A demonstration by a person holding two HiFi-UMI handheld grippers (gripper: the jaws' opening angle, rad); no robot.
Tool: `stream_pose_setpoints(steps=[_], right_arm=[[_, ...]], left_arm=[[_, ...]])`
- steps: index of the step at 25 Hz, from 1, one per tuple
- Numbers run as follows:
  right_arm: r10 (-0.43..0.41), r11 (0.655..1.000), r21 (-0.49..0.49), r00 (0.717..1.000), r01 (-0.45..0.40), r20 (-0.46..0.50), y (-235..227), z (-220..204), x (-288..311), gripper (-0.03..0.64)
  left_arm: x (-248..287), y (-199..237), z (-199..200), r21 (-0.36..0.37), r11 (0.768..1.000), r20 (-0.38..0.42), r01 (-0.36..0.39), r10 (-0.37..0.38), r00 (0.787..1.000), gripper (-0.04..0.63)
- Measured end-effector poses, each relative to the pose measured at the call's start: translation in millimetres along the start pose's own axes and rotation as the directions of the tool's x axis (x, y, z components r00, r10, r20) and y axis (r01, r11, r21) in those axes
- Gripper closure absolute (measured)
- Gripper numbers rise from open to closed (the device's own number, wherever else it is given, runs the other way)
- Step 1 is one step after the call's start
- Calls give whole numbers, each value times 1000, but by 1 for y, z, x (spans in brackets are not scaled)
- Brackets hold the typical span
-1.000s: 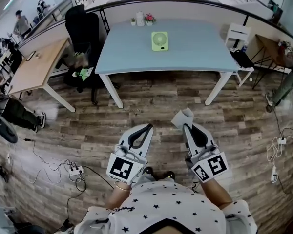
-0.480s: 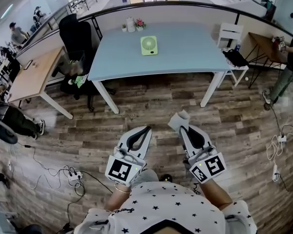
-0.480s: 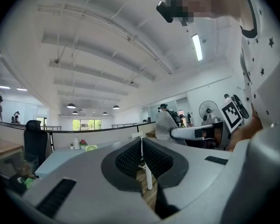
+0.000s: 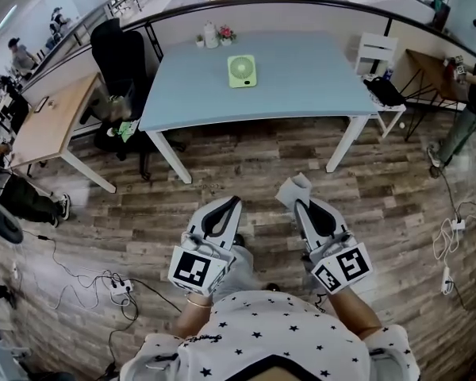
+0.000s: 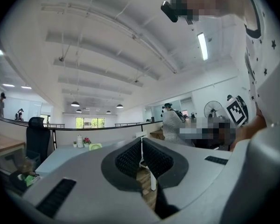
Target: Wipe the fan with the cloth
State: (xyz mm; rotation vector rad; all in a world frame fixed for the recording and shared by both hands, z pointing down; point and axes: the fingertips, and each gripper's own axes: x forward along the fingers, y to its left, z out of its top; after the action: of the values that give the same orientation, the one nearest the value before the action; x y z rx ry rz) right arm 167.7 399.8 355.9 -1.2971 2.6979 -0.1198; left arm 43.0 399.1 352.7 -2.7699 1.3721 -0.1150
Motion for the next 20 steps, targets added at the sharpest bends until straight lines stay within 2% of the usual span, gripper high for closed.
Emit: stream_pose_setpoints(steps=[6,10,14,20], right_arm=[[-36,999,-7,999,36,-7,-22,-6,43,586],[-41,999,-11,999,41,-19,-34,-11,79,586],[-36,999,-7,999,36,-39,-42,-18,120,586],[-42,999,8,998,43,-51,-55,-26,175,586]], left_arm=[[33,35,-6,13,999,10,42,-42,999,563],[50,66,-19,1,999,-21,46,-46,999,563],[68,104,-19,-21,999,9,43,-43,999,563],[92,153,-28,-25,999,-3,46,-46,999,563]])
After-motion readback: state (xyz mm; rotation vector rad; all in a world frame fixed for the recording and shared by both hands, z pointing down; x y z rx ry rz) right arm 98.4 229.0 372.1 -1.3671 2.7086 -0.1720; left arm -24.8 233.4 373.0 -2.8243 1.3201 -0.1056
